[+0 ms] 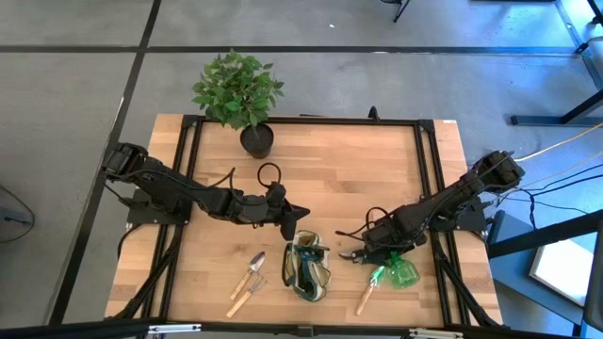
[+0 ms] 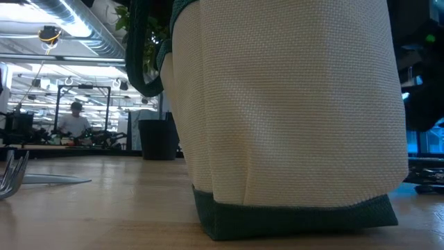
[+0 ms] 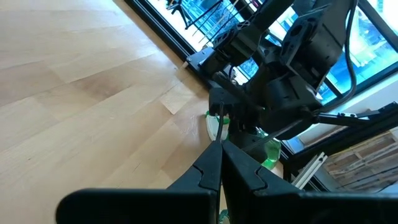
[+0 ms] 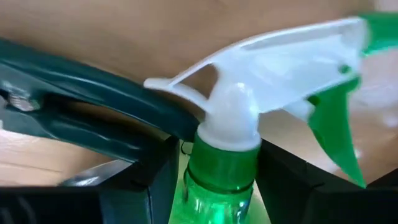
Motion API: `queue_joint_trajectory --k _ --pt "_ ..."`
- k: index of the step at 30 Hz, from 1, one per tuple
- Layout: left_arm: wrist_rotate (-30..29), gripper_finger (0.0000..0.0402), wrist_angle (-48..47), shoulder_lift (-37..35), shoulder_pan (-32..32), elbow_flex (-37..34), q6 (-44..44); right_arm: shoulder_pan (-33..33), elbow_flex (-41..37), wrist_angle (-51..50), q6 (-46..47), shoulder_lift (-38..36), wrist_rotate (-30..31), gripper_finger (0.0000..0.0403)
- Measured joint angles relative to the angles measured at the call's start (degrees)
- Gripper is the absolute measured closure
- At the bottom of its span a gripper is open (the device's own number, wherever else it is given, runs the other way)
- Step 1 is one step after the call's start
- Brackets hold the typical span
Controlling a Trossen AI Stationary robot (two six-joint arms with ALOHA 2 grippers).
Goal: Pick & Place Garden tools in Gardening bag
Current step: Put the green spray bottle into the brown gardening bag
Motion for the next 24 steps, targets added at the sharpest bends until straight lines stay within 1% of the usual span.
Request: queue_joint_trajectory --k 6,8,11,16,19,24 --pt "0.0 0.0398 0.0 0.0 0.0 0.0 0.0 0.1 -0.9 -0.1 1.3 0.1 -0.5 0.0212" --pt "0.0 0.0398 0.0 0.0 0.0 0.0 0.0 0.1 -0.9 -0.5 1.3 0.1 -0.6 0.0228" --pt "0.0 0.0398 0.0 0.0 0.0 0.0 0.1 0.1 -0.8 -0.5 1.3 0.1 -0.9 0.0265" --pt "0.0 0.0398 0.0 0.0 0.0 0.0 0.0 0.1 1.7 -3.4 -0.3 0.1 -0.1 0.0265" --pt "-0.1 0.0398 0.0 0.0 0.0 0.0 0.1 0.1 4.1 -7.4 -1.4 0.1 1.8 0.0265" --pt "-0.1 0.0398 0.0 0.0 0.0 0.0 0.4 0.1 7.9 -13.6 -3.5 0.1 2.9 0.0265"
